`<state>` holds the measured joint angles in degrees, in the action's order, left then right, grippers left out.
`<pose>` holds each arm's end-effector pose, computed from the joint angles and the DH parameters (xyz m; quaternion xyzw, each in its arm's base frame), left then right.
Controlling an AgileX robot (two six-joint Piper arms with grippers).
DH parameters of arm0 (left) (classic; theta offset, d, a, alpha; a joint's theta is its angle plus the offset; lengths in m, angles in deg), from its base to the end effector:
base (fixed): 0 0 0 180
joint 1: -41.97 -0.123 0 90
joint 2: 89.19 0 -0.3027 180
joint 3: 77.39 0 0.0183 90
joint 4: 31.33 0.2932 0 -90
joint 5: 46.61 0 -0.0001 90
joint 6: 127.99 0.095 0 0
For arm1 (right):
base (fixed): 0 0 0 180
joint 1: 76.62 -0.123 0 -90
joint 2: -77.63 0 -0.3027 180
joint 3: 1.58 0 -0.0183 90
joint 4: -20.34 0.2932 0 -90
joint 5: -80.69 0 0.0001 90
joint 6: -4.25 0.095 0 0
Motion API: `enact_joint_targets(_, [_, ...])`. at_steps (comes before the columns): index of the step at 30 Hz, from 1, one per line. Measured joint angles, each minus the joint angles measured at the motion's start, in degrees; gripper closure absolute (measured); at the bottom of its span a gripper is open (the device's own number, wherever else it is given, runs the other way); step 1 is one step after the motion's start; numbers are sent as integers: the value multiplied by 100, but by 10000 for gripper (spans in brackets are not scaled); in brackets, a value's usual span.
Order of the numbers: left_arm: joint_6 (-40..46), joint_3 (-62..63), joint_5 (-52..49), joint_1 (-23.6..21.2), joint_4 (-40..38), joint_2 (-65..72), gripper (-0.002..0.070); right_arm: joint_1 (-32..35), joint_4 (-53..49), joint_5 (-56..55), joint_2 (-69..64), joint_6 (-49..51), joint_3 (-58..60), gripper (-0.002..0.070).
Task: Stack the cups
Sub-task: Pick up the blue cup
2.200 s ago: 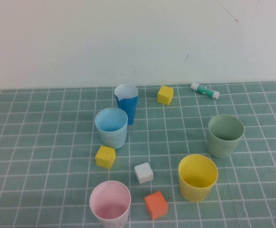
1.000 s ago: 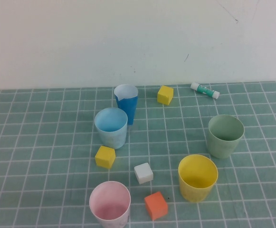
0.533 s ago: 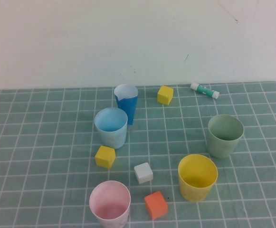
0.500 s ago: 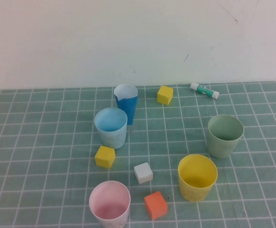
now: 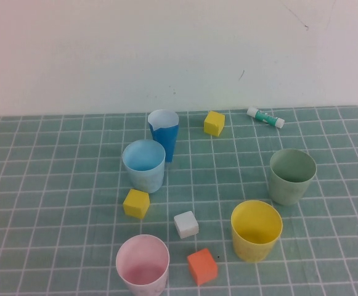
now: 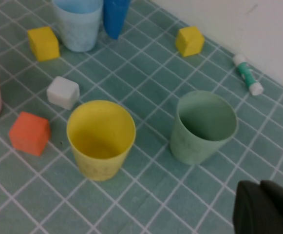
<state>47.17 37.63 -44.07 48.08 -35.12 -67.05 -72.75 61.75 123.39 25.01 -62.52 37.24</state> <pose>0.1055 -0.0110 0.2790 -0.0159 0.6727 -0.0939 0.7337 0.1808 0.0305 0.3243 -0.3250 0.8111 0.0521 0.4836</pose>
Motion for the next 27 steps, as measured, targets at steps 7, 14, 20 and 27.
enact_joint_targets(7, [-365, 0, -126, 0, -143, 10, 677, -23, 497, -169, -1546, -631, -570, 679])
enact_joint_targets(14, [-451, 0, -359, 12, -156, 42, 677, -675, 456, -291, -2379, -670, -655, 679])
enact_joint_targets(20, [-440, 571, -926, 188, -2, 691, 677, -1273, 269, -615, -2711, -670, -667, 679])
enact_joint_targets(27, [-406, 1820, -2053, 211, 11, 2445, 677, -1363, 45, -615, -2814, -650, -667, 679])
